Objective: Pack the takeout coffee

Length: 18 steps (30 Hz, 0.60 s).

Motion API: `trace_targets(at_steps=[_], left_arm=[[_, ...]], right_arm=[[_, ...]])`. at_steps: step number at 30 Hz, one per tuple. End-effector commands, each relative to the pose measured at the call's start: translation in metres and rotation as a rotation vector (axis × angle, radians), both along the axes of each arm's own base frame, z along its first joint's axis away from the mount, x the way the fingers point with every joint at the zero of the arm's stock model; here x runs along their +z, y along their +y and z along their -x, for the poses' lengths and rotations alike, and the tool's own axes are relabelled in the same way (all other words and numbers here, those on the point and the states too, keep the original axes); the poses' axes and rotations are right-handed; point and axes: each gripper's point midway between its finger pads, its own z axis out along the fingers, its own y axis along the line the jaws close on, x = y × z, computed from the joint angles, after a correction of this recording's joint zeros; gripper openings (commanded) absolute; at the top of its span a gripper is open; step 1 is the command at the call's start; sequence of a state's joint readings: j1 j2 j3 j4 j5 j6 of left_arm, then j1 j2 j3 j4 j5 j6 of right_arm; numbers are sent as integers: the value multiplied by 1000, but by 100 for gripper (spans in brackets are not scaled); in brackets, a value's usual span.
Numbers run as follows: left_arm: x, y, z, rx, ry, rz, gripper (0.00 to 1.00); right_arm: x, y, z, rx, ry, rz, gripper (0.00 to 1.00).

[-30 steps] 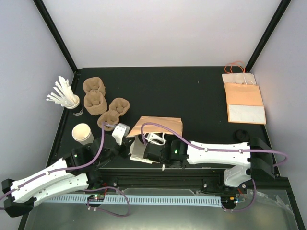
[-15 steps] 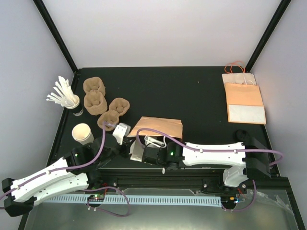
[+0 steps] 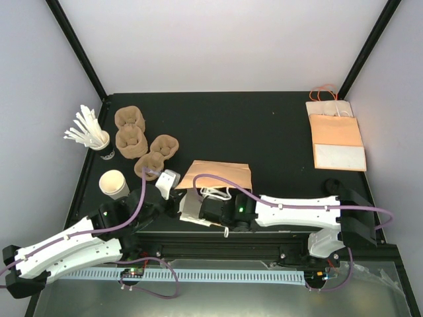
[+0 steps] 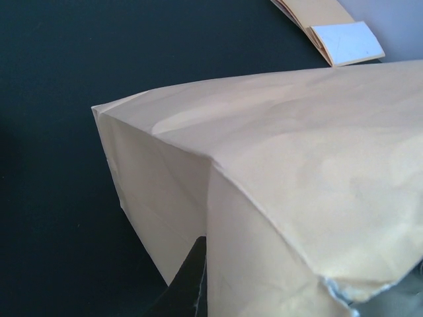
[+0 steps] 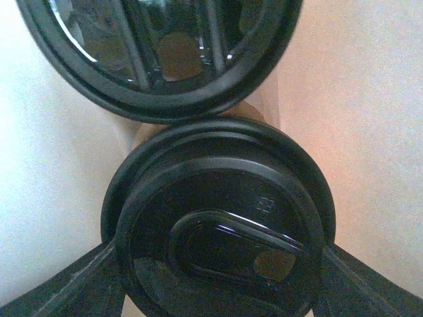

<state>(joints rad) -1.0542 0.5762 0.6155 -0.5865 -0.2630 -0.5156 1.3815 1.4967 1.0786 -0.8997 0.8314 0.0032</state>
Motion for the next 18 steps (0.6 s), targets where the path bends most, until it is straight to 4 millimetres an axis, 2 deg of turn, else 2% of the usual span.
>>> trace_targets(at_steps=[1, 9, 18], left_arm=[[21, -3, 2, -19, -14, 46, 2], [23, -4, 3, -20, -16, 52, 2], [20, -6, 2, -25, -12, 40, 1]], right_arm=[[-2, -1, -4, -16, 56, -78, 3], [-3, -9, -4, -39, 87, -63, 2], [20, -14, -11, -96, 42, -19, 1]])
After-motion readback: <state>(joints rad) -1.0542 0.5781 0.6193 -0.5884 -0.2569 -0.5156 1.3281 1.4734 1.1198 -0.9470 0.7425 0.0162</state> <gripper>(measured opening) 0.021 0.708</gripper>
